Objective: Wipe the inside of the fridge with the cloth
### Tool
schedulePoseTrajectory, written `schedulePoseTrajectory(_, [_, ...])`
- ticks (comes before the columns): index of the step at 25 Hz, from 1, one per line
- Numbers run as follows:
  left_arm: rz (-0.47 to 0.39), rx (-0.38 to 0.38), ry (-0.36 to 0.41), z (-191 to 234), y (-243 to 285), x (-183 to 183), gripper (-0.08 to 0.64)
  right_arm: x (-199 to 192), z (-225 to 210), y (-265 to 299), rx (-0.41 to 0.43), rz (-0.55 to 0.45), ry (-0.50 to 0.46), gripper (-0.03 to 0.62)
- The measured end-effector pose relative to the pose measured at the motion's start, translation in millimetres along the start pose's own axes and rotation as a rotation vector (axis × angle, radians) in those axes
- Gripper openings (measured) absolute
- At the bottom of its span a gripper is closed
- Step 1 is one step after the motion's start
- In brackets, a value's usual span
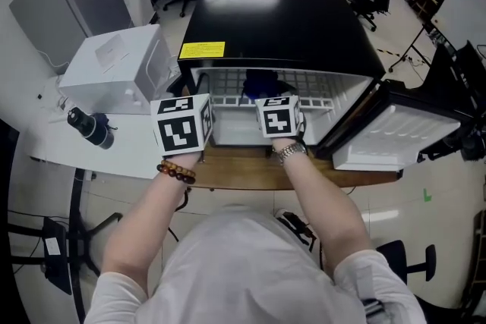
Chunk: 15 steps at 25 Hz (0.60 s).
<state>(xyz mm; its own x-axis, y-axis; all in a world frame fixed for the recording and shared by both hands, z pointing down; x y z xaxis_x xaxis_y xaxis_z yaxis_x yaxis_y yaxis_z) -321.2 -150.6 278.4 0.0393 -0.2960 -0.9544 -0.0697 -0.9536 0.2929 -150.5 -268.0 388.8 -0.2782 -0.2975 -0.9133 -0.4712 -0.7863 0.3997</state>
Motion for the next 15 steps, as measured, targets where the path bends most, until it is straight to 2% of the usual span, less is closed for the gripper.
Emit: schedulePoseTrajectory(15, [-0.03,0.004,-0.026,-0.1,0.2,-0.4,0.156,-28.4,-97.5,-35.6,-0.226,0.016,0.053,0.087])
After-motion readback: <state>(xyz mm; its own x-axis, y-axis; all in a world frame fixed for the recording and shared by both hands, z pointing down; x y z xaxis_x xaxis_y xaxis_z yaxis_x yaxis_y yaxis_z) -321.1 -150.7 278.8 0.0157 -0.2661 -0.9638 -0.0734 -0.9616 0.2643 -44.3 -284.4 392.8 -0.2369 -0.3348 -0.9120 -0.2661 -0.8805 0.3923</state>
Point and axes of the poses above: the fingertips, and each gripper's own axes: y forward along the fingers, z to its left, x out of its top, the point moved 6 cm from there along -y, backward along the fingers, and after that the axes turned 3 degrees about y, right-handed, at the moved point
